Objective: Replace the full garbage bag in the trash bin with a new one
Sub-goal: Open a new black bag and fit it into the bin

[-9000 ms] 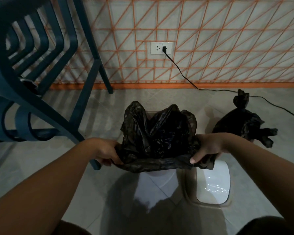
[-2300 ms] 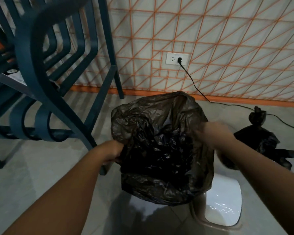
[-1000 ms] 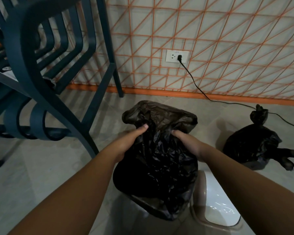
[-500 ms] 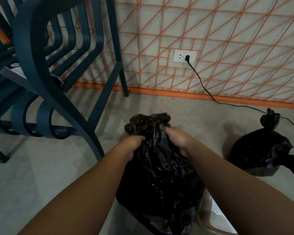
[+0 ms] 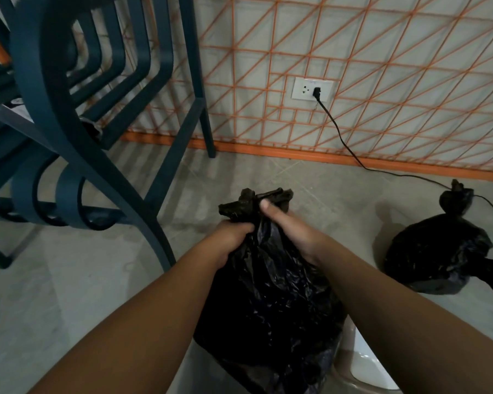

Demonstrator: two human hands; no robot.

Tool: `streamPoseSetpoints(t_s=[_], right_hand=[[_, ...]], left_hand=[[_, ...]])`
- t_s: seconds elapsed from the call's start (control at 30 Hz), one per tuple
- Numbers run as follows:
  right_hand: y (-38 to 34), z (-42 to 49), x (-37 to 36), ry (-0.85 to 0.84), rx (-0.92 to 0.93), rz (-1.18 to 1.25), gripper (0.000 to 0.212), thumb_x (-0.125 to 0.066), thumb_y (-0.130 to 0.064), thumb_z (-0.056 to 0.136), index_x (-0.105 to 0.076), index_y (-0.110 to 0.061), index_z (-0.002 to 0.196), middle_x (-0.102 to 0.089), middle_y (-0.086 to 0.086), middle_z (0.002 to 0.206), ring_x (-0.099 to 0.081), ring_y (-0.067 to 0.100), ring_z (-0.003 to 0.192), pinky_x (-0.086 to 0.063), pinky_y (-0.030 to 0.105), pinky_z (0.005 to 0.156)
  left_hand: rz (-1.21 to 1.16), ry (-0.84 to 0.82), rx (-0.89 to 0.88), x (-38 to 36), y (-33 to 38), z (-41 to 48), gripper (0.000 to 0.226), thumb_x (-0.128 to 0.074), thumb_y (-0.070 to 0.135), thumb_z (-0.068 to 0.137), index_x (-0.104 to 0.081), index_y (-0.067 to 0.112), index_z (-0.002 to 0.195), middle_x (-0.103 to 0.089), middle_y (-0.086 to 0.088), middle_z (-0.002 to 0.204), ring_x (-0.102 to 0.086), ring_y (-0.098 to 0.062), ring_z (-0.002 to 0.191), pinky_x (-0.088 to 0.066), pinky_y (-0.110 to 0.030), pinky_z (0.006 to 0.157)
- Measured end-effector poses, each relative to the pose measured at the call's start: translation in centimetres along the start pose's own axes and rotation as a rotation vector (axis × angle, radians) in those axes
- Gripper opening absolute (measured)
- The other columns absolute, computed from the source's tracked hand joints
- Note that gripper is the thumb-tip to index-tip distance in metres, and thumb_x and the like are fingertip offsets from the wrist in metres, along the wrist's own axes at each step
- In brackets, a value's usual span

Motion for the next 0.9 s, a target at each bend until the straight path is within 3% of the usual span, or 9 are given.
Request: streamPoseSetpoints(t_s=[0.1,0.17,0.27,0.33,0.43,0.5,0.6,0.73,0.9], right_hand=[[-1.0,0.4,-0.2,0.070,0.136,-0.227,0.045,-0.067,-0.042,0.084,-0.061,-0.019,0.122,-0.068,-0.001,0.118,-0.063,0.016,0.112,-0.051,0.027,0.093],[-0.7,0.8,0.5,0.147,0.077,0.017,0.023,-0.057,-0.031,0.093,-0.066,-0.017,0.109,-0.073,0.004,0.103,-0.069,0.022,0.096,-0.057,0.028,0.078],[0.5,1.0,1.1,0.176,-0.040,0.472,0.028,-0.045,-0.025,0.099,-0.066,-0.007,0.102,-0.075,0.013,0.088,-0.073,0.026,0.076,-0.061,0.037,0.065],[1.3,0.9,1.6,0.221,-0.082,0.579,0.032,-0.041,-0.022,0.099,-0.066,-0.005,0.089,-0.074,0.014,0.077,-0.072,0.025,0.066,-0.061,0.036,0.058],[1.9,1.1,2.0,0.304,-0.099,0.501,0.027,-0.044,-0.020,0.096,-0.061,-0.010,0.078,-0.066,0.013,0.072,-0.068,0.025,0.060,-0.059,0.035,0.057],[1.8,1.4,1.3,0.241,-0.124,0.417,0.027,-0.051,-0.031,0.092,-0.066,-0.009,0.088,-0.072,0.016,0.080,-0.071,0.028,0.069,-0.060,0.039,0.065],[1.2,1.8,0.6,0.184,-0.061,0.194,0.044,-0.071,-0.038,0.078,-0.065,-0.010,0.112,-0.073,0.017,0.101,-0.072,0.028,0.088,-0.059,0.037,0.076],[0.4,1.8,1.2,0.289,0.025,-0.213,0.053,-0.073,-0.001,0.074,-0.053,-0.007,0.123,-0.068,0.016,0.111,-0.067,0.026,0.098,-0.056,0.036,0.085],[-0.2,1.6,0.6,0.269,0.104,-0.043,0.019,-0.056,0.000,0.085,-0.065,-0.015,0.092,-0.070,0.000,0.070,-0.068,0.012,0.064,-0.051,0.016,0.052]], left_hand=[[0.006,-0.007,-0.035,-0.2,0.5,-0.1,0.026,-0.064,0.021,0.084,-0.067,0.007,0.107,-0.071,-0.011,0.092,-0.069,-0.025,0.080,-0.055,-0.030,0.068],[-0.030,-0.010,0.031,0.0,-0.2,-0.1,0.023,-0.062,0.014,0.084,-0.069,0.005,0.104,-0.072,-0.013,0.085,-0.069,-0.026,0.072,-0.054,-0.029,0.062],[-0.049,-0.022,0.137,0.6,-1.4,-0.1,0.021,-0.060,0.015,0.086,-0.068,0.005,0.103,-0.072,-0.015,0.088,-0.068,-0.029,0.076,-0.054,-0.032,0.066],[-0.060,-0.029,0.173,0.9,-2.0,-0.1,0.023,-0.057,0.017,0.088,-0.067,0.003,0.105,-0.070,-0.017,0.094,-0.067,-0.031,0.080,-0.054,-0.035,0.069],[-0.114,-0.054,0.237,0.9,-2.6,-0.1,0.024,-0.052,0.021,0.090,-0.070,0.006,0.091,-0.073,-0.015,0.085,-0.069,-0.028,0.072,-0.054,-0.032,0.064],[-0.126,-0.053,0.256,1.0,-2.8,-0.2,0.029,-0.048,0.024,0.088,-0.070,0.008,0.081,-0.074,-0.013,0.070,-0.068,-0.026,0.062,-0.052,-0.029,0.059],[-0.225,-0.066,0.210,1.0,-2.2,-0.1,0.035,-0.050,0.035,0.083,-0.074,0.009,0.084,-0.075,-0.014,0.075,-0.069,-0.028,0.071,-0.052,-0.030,0.063],[-0.214,-0.241,0.196,-0.6,-1.3,-0.8,0.047,-0.062,0.061,0.076,-0.079,0.019,0.087,-0.076,-0.010,0.093,-0.073,-0.024,0.084,-0.056,-0.031,0.069],[-0.167,-0.114,0.230,-0.1,-2.4,-0.7,0.038,-0.056,0.036,0.091,-0.066,0.006,0.113,-0.072,-0.012,0.089,-0.069,-0.025,0.076,-0.055,-0.031,0.069]])
Point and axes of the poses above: each hand's wrist, its own z-axis towards the middle knuckle, its own x-axis out of the back of the hand, y = z × x, the point moved 9 cm from there along z, towards the middle knuckle
